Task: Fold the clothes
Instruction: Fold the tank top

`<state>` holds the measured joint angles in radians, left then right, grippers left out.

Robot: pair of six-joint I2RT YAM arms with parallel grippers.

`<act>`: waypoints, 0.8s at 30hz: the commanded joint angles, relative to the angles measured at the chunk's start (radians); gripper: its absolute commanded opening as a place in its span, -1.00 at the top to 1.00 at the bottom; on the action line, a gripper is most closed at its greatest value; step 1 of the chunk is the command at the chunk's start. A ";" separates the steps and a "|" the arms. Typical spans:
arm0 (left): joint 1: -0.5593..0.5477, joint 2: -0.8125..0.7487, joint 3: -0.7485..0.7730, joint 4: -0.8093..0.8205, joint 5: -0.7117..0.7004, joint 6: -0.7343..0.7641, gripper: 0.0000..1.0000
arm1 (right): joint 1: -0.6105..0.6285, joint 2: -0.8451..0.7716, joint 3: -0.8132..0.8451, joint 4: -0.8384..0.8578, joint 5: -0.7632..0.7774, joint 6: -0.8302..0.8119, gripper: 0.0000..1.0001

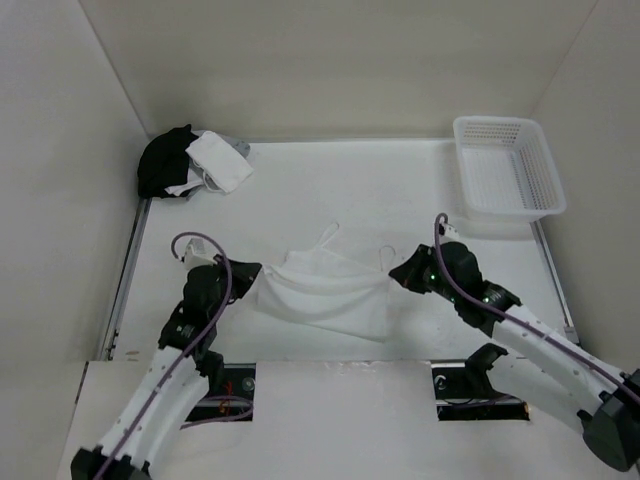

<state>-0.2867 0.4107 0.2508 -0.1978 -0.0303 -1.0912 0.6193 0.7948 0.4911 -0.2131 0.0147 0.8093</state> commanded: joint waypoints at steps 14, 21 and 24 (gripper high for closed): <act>-0.047 1.031 0.473 0.669 -0.077 0.125 0.94 | -0.290 0.122 0.052 0.122 0.044 0.019 0.99; -0.073 1.373 0.732 0.755 -0.002 0.117 0.93 | -0.364 0.169 -0.032 0.142 0.068 0.074 0.98; -0.073 1.476 0.826 0.677 -0.006 0.108 0.76 | -0.379 0.195 -0.052 0.168 0.076 0.077 0.69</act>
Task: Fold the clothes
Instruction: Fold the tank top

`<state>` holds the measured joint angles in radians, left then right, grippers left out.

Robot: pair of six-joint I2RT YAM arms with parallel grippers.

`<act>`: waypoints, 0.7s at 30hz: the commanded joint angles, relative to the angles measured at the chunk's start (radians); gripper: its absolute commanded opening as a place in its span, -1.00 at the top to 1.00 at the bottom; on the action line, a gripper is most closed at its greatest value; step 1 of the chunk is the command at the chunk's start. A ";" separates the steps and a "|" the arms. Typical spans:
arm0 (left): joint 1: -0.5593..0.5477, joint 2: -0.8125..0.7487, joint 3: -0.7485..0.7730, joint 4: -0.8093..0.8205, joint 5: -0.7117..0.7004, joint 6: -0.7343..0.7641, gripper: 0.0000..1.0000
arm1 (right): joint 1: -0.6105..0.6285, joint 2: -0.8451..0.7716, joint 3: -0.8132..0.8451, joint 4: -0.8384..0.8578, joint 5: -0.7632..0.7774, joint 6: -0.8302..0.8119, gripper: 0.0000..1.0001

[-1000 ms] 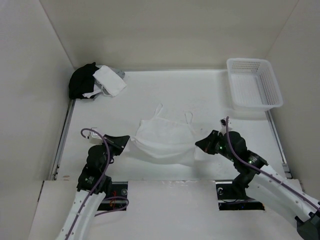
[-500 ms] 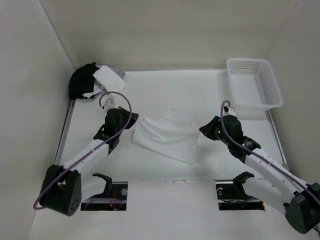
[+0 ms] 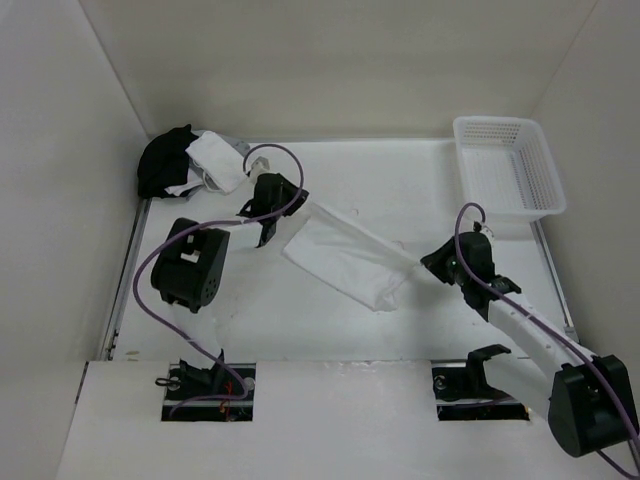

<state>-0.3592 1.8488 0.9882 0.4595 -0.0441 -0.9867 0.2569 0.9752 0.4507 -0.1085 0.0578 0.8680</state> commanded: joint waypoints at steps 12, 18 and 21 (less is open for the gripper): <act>-0.042 -0.347 -0.342 -0.022 -0.158 0.098 0.21 | 0.325 -0.061 0.052 -0.100 0.088 -0.050 0.90; -0.002 -0.370 -0.476 -0.051 -0.134 0.149 0.07 | 0.497 -0.092 0.013 -0.174 0.149 -0.011 0.14; 0.001 -0.306 -0.473 -0.009 -0.094 0.141 0.08 | 0.525 -0.064 0.013 -0.177 0.148 -0.008 0.11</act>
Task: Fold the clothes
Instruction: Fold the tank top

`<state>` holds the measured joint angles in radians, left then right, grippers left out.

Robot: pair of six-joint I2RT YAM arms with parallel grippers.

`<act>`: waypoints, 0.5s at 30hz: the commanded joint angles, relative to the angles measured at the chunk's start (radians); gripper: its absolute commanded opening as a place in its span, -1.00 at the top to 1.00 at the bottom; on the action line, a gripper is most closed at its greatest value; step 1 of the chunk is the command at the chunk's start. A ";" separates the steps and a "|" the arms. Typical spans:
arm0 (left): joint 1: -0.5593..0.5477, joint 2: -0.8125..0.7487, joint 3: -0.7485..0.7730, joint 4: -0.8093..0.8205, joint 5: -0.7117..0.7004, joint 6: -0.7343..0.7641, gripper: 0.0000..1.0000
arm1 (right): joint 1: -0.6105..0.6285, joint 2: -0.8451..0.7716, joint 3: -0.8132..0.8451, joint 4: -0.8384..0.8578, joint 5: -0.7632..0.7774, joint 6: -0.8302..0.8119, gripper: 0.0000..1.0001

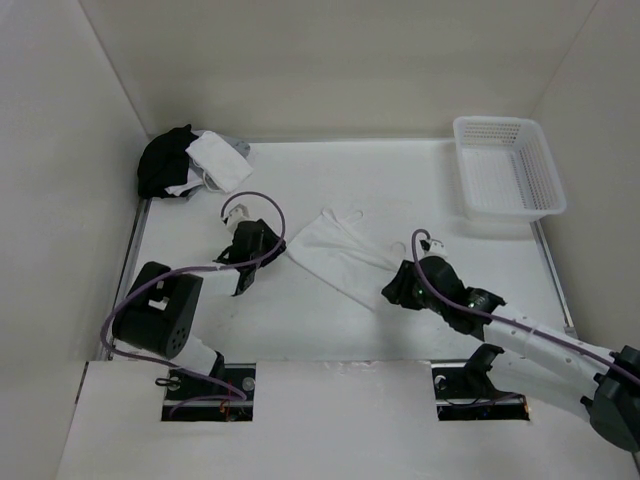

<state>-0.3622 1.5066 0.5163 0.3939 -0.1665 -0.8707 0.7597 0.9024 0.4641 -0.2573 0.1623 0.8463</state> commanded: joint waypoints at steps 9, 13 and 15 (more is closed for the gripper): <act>0.007 0.161 0.010 0.194 0.076 -0.001 0.18 | 0.033 0.072 -0.005 -0.020 0.040 0.017 0.14; 0.006 0.149 -0.004 0.191 0.114 -0.010 0.28 | 0.033 0.067 -0.012 -0.025 0.037 0.027 0.19; 0.012 0.115 -0.035 0.162 0.105 -0.013 0.24 | 0.033 0.064 -0.012 -0.034 0.036 0.042 0.19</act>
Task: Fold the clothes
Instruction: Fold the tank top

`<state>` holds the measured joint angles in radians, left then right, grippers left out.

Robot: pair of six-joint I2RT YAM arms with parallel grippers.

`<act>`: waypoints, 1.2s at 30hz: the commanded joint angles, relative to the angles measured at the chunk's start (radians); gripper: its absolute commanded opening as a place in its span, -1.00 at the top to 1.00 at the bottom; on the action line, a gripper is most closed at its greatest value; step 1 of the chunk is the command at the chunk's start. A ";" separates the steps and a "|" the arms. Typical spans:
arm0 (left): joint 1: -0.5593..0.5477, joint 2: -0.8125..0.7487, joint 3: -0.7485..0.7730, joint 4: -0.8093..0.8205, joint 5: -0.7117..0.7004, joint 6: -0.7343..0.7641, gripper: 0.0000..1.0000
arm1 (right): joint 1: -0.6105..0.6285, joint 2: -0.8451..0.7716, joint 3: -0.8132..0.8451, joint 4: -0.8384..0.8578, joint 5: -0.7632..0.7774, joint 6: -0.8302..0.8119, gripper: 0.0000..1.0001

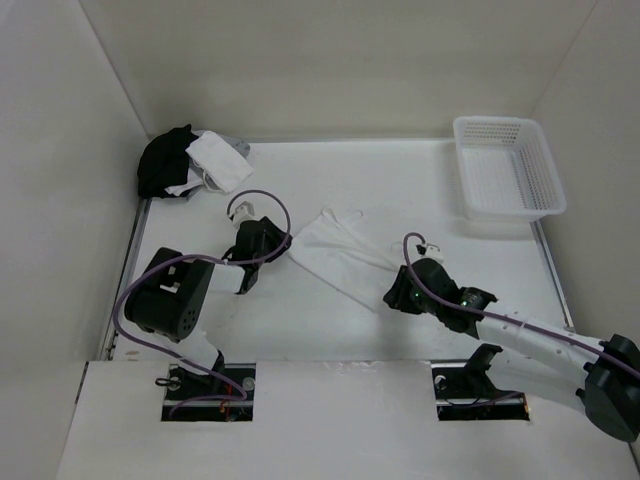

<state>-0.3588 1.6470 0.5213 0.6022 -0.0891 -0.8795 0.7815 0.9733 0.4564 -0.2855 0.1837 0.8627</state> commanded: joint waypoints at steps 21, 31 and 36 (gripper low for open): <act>-0.013 -0.026 -0.052 -0.044 0.051 0.004 0.78 | 0.012 0.091 -0.045 0.091 -0.023 0.080 0.84; 0.022 -0.055 -0.101 0.039 0.037 -0.064 0.96 | 0.165 -0.030 -0.113 -0.135 0.000 0.381 0.81; 0.024 -0.070 -0.127 0.018 0.055 -0.079 0.73 | 0.218 -0.045 -0.124 -0.132 0.036 0.438 0.19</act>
<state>-0.3416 1.6051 0.4301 0.6277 -0.0414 -0.9474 0.9848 0.9432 0.3431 -0.3687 0.1810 1.2312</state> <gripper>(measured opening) 0.113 0.369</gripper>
